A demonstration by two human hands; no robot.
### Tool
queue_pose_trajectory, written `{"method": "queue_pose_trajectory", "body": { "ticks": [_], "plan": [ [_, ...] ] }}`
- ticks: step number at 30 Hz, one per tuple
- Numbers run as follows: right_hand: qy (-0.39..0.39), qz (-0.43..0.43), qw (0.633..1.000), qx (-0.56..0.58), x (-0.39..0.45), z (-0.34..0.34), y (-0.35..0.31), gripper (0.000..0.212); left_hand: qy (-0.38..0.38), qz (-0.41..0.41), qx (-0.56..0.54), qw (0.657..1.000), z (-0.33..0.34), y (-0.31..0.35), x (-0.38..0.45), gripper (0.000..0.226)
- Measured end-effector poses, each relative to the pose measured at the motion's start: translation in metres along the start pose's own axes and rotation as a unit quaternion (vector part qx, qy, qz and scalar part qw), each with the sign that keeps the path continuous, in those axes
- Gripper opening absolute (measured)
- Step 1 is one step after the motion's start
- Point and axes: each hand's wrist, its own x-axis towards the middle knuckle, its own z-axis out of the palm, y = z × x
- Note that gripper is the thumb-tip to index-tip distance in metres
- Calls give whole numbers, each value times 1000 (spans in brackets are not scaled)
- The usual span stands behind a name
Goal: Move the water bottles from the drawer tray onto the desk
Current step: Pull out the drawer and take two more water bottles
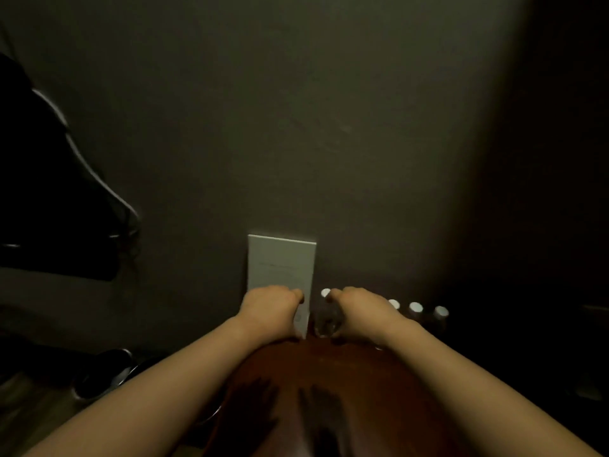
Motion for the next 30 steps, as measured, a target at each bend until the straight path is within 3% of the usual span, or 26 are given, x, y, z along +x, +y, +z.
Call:
{"method": "queue_pose_trajectory", "body": {
  "ticks": [5, 16, 30],
  "plan": [
    [-30, -92, 993, -68, 2, 14, -123, 78, -38, -61, -10, 997, 4, -89, -106, 70],
    [-40, -259, 956, -133, 3, 60, -400, 76, -38, -213, 33, 976, 38, -260, -353, 68],
    [-53, -403, 895, -185, 27, 90, -636, 59, -67, -361, 16, 930, 60, -411, -519, 65]
  ]
}}
